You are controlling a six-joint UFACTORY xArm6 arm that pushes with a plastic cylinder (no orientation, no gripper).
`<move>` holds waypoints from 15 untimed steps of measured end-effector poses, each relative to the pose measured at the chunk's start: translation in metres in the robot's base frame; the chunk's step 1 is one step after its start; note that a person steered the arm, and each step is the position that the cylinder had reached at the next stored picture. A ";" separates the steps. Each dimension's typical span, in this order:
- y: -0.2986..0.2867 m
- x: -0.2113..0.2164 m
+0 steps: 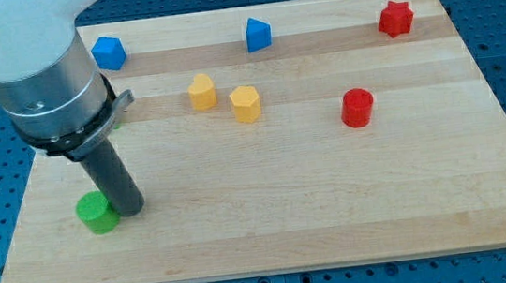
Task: Push the blue cube slightly up
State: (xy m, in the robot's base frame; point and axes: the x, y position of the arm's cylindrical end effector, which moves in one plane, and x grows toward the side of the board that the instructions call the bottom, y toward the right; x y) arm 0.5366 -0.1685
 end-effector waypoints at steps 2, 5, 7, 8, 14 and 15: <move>-0.020 0.000; 0.000 0.000; 0.068 -0.086; 0.062 -0.106; -0.043 -0.208; -0.043 -0.210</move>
State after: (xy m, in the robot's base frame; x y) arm 0.3267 -0.2119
